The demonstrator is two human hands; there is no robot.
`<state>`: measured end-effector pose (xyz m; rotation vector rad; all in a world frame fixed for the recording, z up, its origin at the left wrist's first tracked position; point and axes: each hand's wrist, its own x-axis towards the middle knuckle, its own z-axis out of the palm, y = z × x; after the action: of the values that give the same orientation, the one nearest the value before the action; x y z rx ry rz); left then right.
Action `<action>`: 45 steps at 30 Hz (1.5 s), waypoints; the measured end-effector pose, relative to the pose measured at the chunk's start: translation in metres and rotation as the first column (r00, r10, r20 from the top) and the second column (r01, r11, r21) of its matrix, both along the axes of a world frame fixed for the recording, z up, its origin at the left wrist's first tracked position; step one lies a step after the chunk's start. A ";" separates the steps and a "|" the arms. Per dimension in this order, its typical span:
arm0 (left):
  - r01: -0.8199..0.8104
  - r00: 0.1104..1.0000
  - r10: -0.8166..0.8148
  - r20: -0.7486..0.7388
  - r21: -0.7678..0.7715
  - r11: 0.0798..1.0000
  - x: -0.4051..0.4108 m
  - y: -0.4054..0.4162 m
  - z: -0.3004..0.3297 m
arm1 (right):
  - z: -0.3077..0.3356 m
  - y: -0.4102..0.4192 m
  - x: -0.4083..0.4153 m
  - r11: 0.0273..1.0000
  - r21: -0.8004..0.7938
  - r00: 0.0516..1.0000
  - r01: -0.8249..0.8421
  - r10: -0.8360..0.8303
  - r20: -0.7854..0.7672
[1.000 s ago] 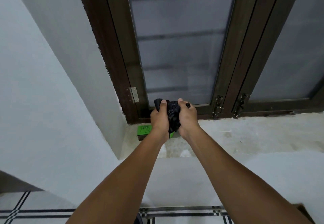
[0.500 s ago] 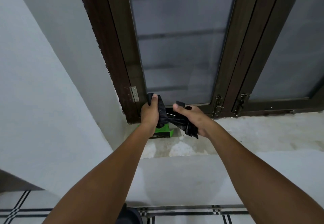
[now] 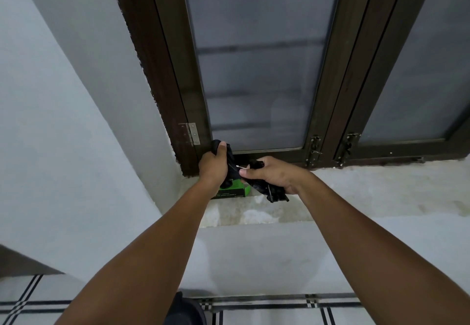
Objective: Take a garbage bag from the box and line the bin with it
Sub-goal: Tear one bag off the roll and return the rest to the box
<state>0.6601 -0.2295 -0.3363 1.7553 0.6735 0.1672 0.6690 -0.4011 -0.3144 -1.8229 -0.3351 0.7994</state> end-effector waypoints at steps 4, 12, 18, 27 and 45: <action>-0.099 0.995 0.090 -0.052 -0.204 0.974 0.001 0.002 -0.005 | -0.005 -0.001 0.000 0.999 0.038 0.999 0.026 -0.025 -0.020; -0.195 0.979 0.165 -0.116 -0.327 0.925 0.007 -0.007 -0.009 | -0.015 -0.013 0.003 0.994 0.097 0.994 0.040 -0.030 -0.104; -0.275 0.960 0.253 -0.122 -0.224 0.935 0.013 0.006 -0.018 | -0.021 -0.032 0.001 0.996 0.075 0.992 0.050 -0.041 -0.119; -0.275 0.959 0.268 -0.095 -0.078 0.958 0.013 0.008 -0.029 | -0.022 -0.035 0.010 0.971 0.195 0.975 0.134 -0.094 -0.202; 0.093 0.995 -0.102 -0.017 0.560 0.823 0.019 -0.007 -0.025 | -0.044 -0.015 0.010 0.532 0.629 0.804 0.567 -0.188 -0.565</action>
<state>0.6786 -0.2367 -0.3615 2.3495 0.5514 0.3330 0.6794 -0.4158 -0.3586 -0.7825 0.0514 0.5689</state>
